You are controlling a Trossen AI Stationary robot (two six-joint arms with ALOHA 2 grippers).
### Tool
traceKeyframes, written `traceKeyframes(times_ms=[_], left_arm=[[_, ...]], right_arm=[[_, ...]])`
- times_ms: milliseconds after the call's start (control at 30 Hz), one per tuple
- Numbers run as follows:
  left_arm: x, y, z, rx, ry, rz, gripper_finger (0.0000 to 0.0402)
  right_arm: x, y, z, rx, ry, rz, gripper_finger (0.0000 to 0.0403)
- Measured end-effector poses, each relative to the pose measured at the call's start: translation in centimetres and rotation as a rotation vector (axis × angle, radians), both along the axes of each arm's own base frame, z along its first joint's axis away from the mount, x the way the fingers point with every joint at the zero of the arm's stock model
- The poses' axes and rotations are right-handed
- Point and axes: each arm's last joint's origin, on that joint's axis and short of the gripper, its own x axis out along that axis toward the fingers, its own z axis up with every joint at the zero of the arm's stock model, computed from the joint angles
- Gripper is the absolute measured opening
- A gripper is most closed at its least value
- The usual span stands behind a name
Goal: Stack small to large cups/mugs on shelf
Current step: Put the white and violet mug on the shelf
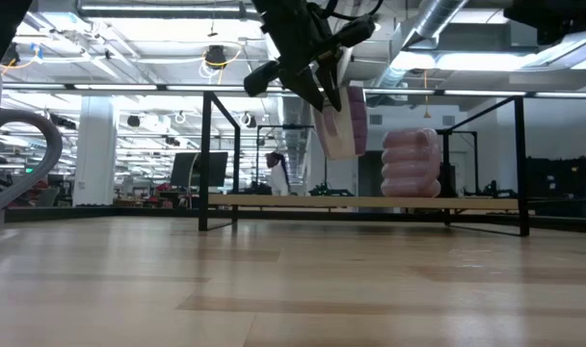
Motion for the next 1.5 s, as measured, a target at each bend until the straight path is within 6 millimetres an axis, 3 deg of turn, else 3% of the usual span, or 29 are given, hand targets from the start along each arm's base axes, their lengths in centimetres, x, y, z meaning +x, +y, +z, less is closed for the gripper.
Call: traceKeyframes(times_ms=[533, 1100, 1500], left_arm=[[-0.4, -0.1, -0.4, -0.047, -0.030, 0.112, 0.0048], [1.4, 0.2, -3.5, -0.089, -0.024, 0.126, 0.0048], [1.3, 0.2, -3.3, -0.095, -0.042, 0.157, 0.0048]], right_arm=[[0.0, 0.0, 0.0, 0.000, 0.000, 0.000, 0.0155], [0.0, 0.0, 0.0, 0.000, -0.001, 0.001, 0.0153], [0.0, 0.0, 0.0, 0.000, -0.001, 0.001, 0.0154]])
